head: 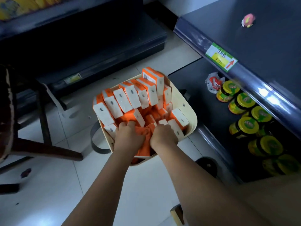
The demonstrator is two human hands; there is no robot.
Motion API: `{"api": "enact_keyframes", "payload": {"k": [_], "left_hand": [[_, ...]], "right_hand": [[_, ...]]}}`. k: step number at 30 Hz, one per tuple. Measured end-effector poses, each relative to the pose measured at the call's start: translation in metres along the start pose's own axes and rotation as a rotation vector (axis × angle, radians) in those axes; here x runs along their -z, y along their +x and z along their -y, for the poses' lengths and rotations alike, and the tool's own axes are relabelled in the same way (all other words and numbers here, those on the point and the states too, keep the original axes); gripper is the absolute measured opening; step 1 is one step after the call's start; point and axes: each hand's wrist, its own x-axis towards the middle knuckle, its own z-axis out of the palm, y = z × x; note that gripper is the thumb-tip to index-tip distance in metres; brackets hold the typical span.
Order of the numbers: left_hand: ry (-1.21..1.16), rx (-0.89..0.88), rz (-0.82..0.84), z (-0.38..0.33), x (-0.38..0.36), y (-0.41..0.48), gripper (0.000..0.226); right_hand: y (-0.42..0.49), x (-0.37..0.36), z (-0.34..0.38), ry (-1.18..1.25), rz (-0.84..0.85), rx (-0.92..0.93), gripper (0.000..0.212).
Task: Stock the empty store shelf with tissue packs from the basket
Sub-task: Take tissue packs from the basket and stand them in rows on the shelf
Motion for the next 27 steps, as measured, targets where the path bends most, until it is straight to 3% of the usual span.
{"api": "enact_keyframes", "payload": {"k": [5, 11, 16, 22, 27], "left_hand": [[-0.078, -0.036, -0.002, -0.002, 0.018, 0.001, 0.051], [-0.233, -0.081, 0.029, -0.027, 0.058, -0.008, 0.035], [-0.487, -0.162, -0.031, -0.064, 0.089, -0.029, 0.032], [-0.713, -0.356, -0.083, -0.143, 0.121, -0.064, 0.026], [-0.873, -0.636, 0.023, -0.232, 0.139, -0.108, 0.025]], "right_hand": [[0.0, 0.011, -0.001, 0.248, -0.032, -0.005, 0.029], [-0.022, 0.054, -0.002, 0.254, -0.36, 0.276, 0.015], [-0.051, 0.11, -0.012, 0.144, -0.604, 0.424, 0.04], [-0.09, 0.182, -0.064, 0.433, -0.79, 0.387, 0.028], [-0.147, 0.258, -0.148, 0.578, -0.898, 0.327, 0.029]]}}
